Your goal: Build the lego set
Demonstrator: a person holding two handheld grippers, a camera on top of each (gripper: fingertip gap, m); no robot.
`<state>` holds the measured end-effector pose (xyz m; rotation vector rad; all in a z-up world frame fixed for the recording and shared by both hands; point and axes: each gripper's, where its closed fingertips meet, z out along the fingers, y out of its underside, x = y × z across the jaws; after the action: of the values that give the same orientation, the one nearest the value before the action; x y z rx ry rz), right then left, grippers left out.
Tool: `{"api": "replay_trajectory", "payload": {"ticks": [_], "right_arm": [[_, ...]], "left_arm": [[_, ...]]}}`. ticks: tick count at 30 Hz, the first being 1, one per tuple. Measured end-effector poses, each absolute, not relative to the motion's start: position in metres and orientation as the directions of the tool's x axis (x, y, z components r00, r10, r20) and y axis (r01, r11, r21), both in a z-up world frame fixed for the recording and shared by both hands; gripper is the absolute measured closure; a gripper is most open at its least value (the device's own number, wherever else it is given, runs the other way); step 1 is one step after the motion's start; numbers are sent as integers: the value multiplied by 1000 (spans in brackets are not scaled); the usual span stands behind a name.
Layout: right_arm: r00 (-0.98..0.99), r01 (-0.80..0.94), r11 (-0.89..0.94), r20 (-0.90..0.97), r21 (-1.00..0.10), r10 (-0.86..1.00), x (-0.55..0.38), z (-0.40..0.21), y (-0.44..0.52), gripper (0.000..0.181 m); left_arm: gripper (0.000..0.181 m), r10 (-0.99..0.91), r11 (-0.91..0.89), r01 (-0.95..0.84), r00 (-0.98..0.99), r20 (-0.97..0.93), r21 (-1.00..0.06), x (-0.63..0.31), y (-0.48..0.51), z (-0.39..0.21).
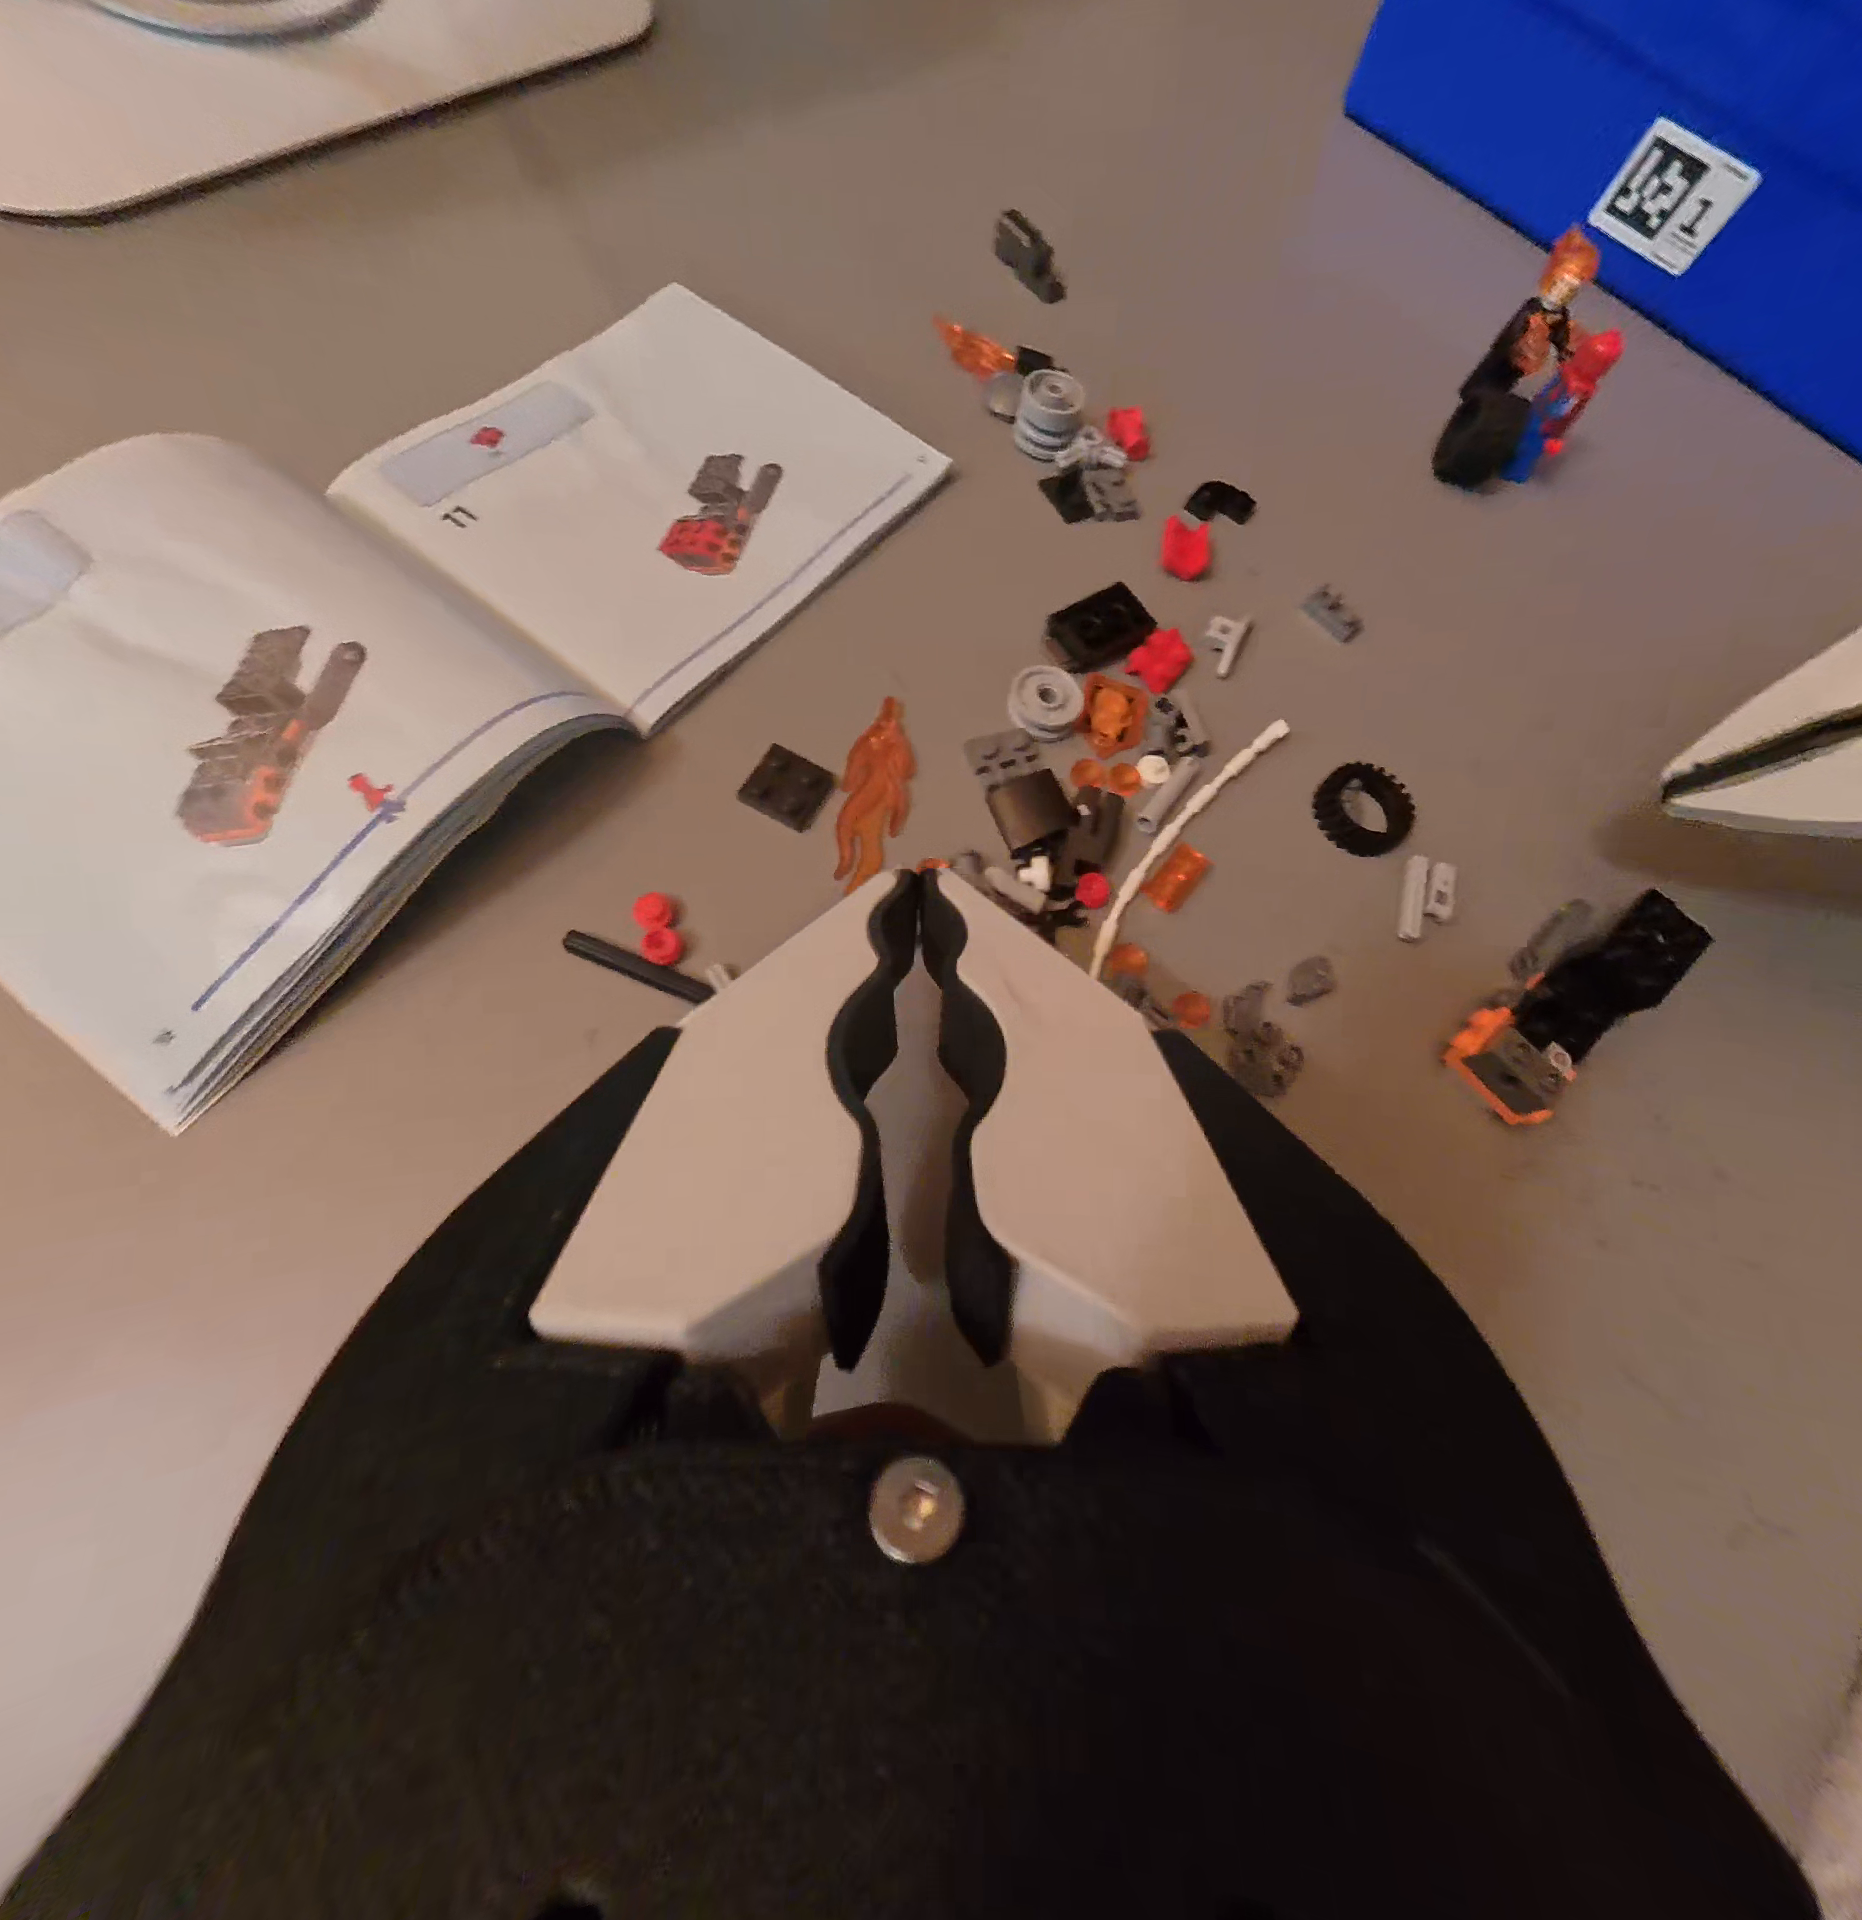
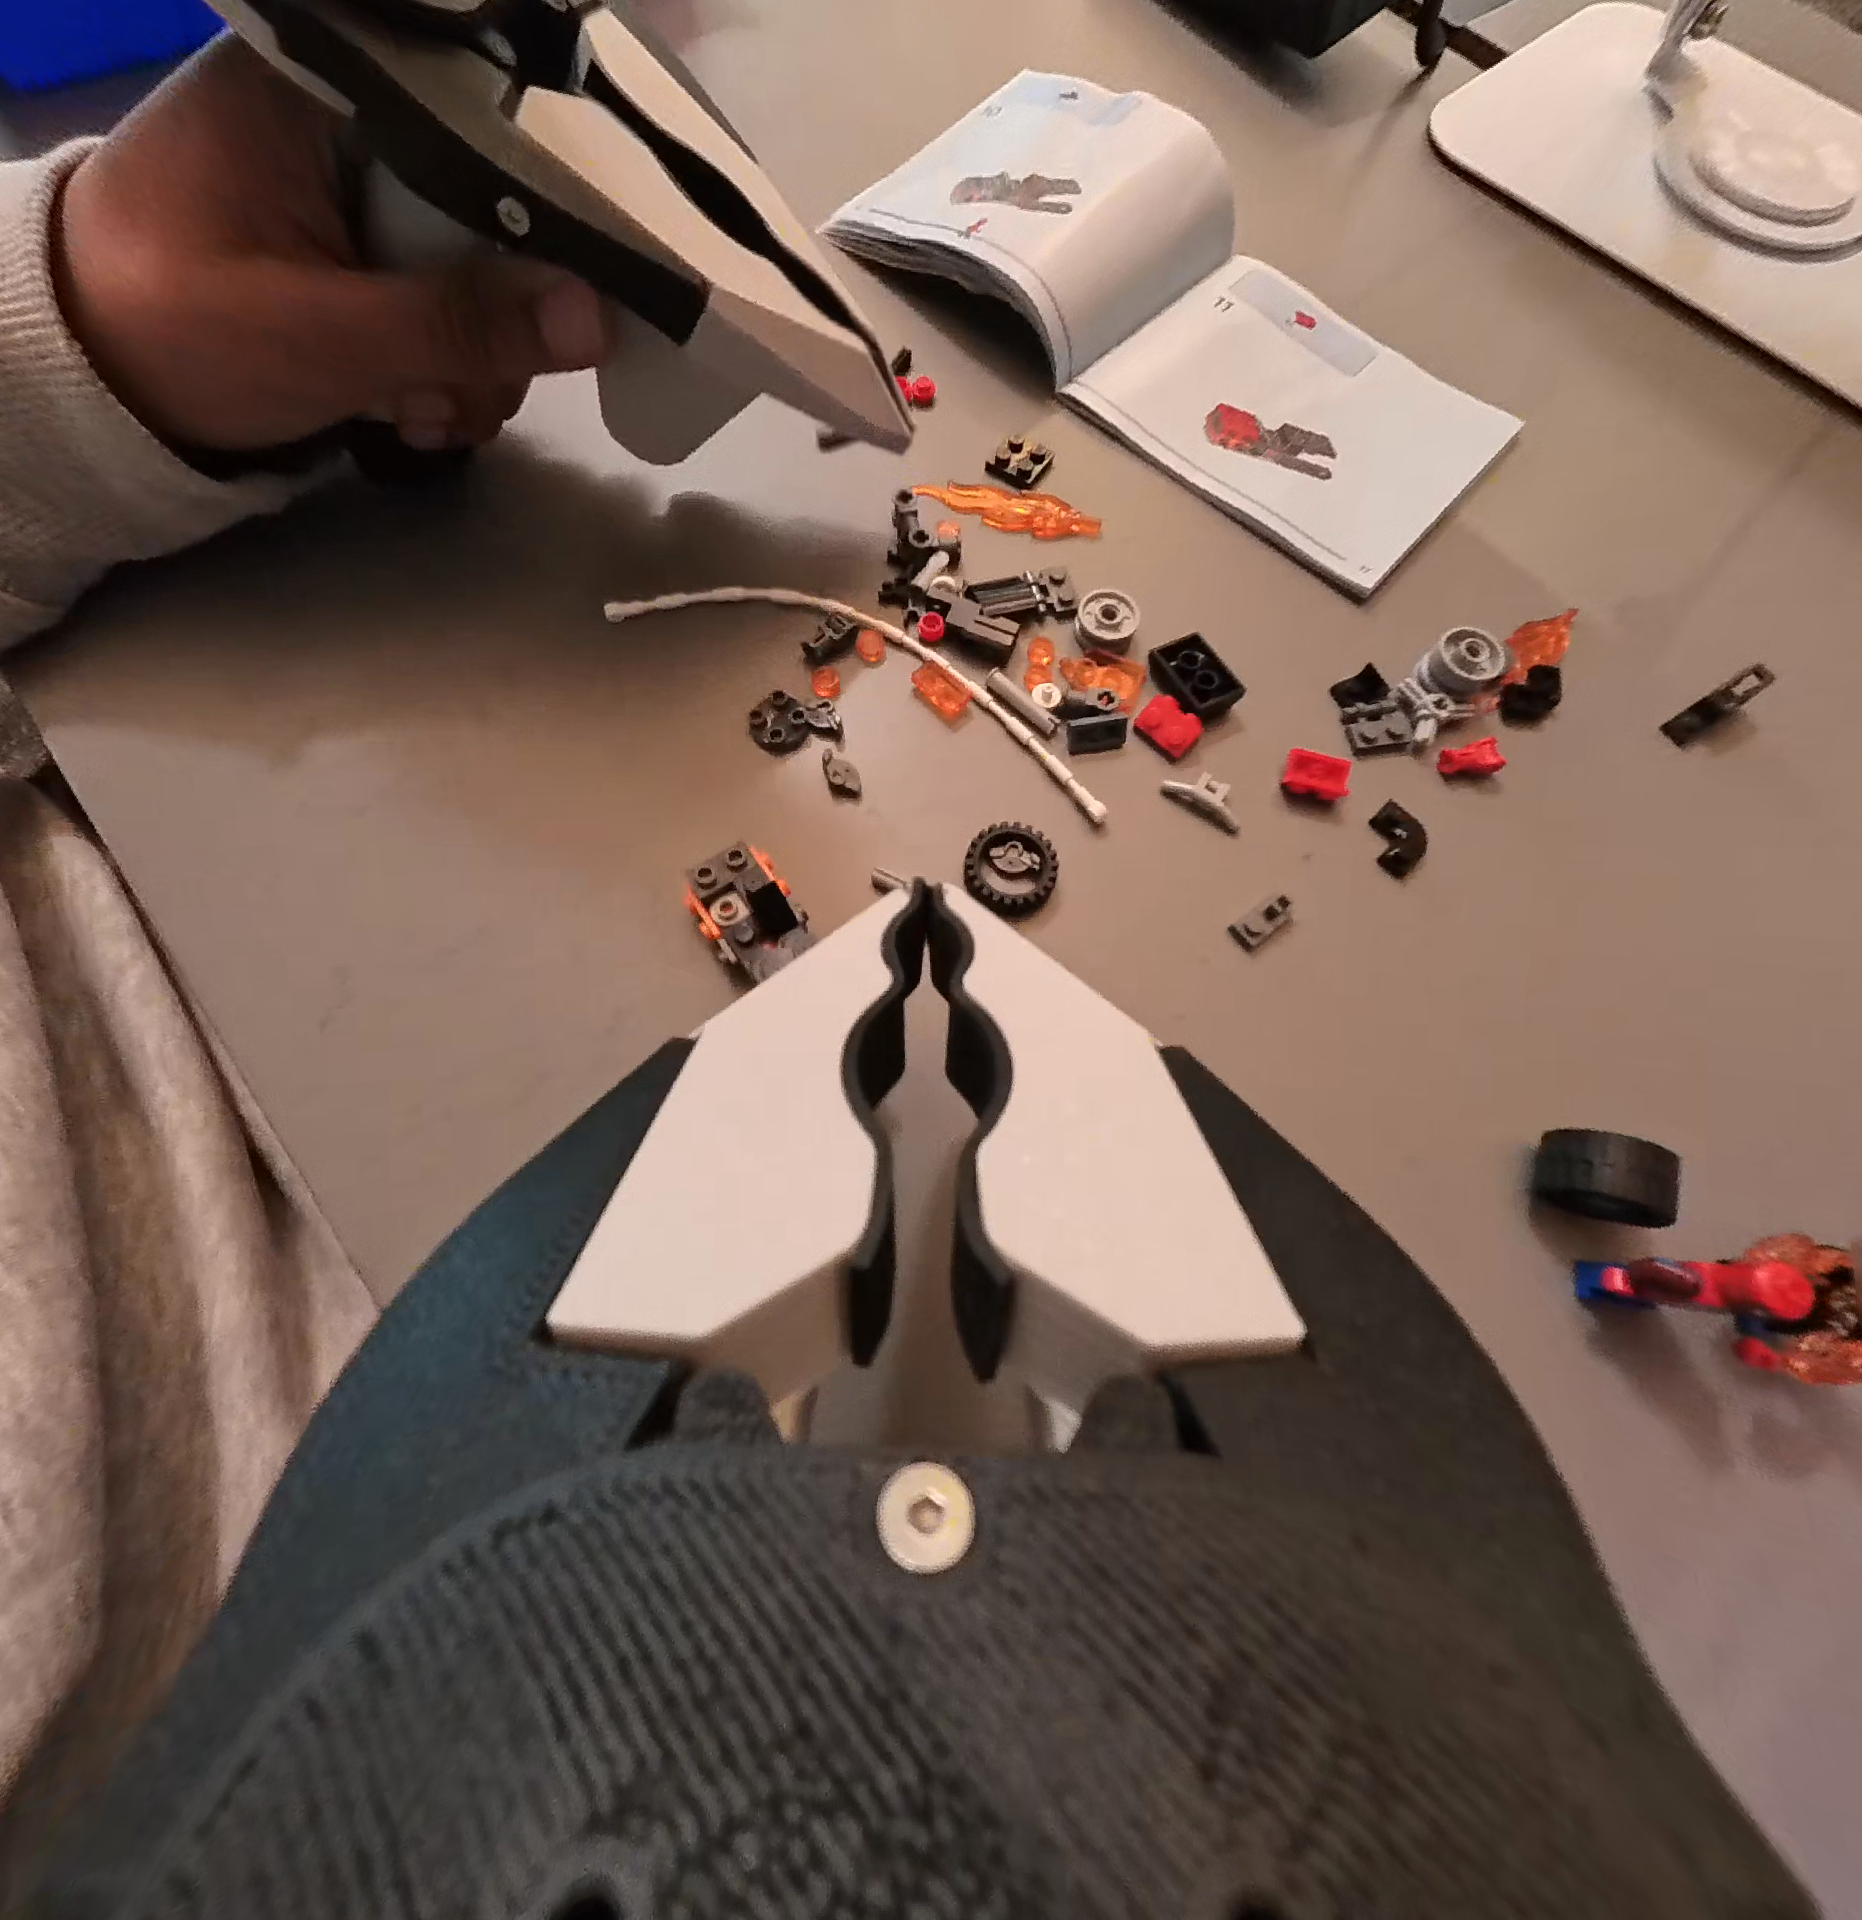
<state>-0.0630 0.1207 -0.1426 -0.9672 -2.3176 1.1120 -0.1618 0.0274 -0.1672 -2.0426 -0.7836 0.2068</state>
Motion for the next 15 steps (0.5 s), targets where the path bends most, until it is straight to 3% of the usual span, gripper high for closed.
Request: {"api": "replay_trajectory", "payload": {"ticks": [7, 15], "right_arm": [[-682, 436, 457, 47, -776, 730, -63, -152, 120, 181], [-564, 394, 391, 117, -832, 818, -85, -149, 140, 181]], "left_arm": [[181, 661, -319, 466, 733, 158, -825, -179, 10, -161], [181, 520, -298, 486, 805, 287, -822, -164, 15, -152]]}}
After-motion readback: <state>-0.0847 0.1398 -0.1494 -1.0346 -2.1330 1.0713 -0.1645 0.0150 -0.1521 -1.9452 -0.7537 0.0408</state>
